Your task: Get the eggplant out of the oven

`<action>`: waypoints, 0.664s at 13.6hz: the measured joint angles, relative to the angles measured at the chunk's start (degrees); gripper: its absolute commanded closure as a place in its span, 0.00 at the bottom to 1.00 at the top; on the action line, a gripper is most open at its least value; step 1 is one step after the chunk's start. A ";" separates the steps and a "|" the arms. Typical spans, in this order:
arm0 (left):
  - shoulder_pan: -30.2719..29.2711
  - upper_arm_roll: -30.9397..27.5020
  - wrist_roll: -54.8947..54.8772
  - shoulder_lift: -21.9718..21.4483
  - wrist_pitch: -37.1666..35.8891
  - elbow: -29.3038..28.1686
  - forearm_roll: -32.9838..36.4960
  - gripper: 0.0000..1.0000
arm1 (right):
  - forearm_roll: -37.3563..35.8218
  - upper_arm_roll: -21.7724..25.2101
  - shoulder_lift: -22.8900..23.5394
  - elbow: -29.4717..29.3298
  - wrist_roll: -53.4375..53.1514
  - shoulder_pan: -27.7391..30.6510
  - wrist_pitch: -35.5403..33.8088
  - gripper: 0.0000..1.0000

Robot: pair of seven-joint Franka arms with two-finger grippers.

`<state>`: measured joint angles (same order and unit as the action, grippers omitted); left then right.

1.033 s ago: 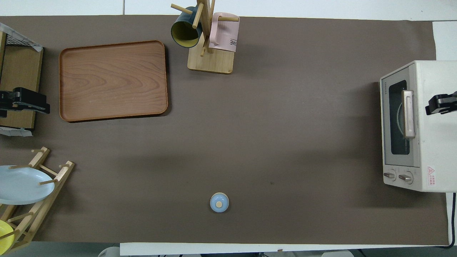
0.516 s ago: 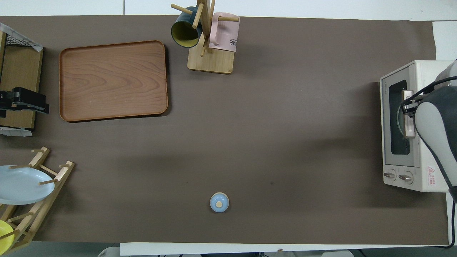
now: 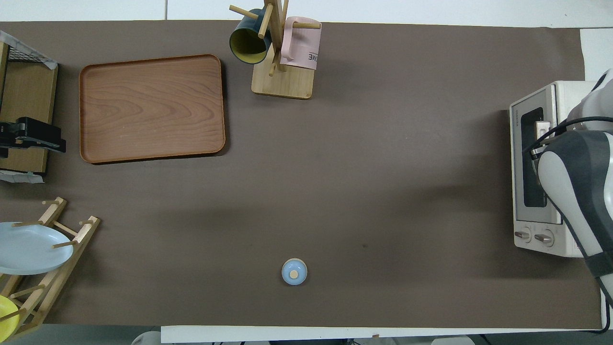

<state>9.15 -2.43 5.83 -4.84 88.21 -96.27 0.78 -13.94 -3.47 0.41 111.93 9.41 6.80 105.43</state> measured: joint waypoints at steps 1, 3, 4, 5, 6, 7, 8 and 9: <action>0.00 0.00 0.00 0.00 0.00 0.00 0.00 0.00 | 0.14 -0.12 0.07 0.62 -1.39 -1.45 0.82 1.00; 0.00 0.00 0.00 0.00 0.00 0.00 0.00 0.00 | 1.31 -1.04 1.39 2.24 -5.59 -4.50 3.37 1.00; 0.00 0.00 0.00 0.00 0.00 0.00 0.00 0.00 | 2.38 -1.62 3.01 3.10 -7.26 -5.62 5.60 1.00; 0.00 0.00 0.00 0.00 0.00 0.00 0.00 0.00 | 3.24 -2.10 5.14 3.74 -8.64 -6.32 8.39 1.00; 0.00 0.00 0.00 0.00 0.00 0.00 0.00 0.00 | 3.60 -2.35 7.44 4.03 -9.97 -6.69 11.23 1.00; 0.00 0.00 0.00 0.00 0.00 0.00 0.00 0.00 | 3.71 -2.54 9.87 4.03 -11.14 -6.77 14.17 1.00; 0.00 0.00 0.00 0.00 0.00 0.00 0.00 0.00 | 3.76 -2.63 11.69 4.04 -12.18 -7.01 16.09 0.99; 0.00 -0.01 0.00 0.00 0.00 0.00 0.00 0.00 | 3.71 -2.39 13.00 3.96 -13.24 -7.36 17.56 0.93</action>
<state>9.15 -2.43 5.83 -4.84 88.21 -96.27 0.78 -10.23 -5.86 13.41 115.89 -3.83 -0.56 122.99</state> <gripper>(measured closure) 0.000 0.991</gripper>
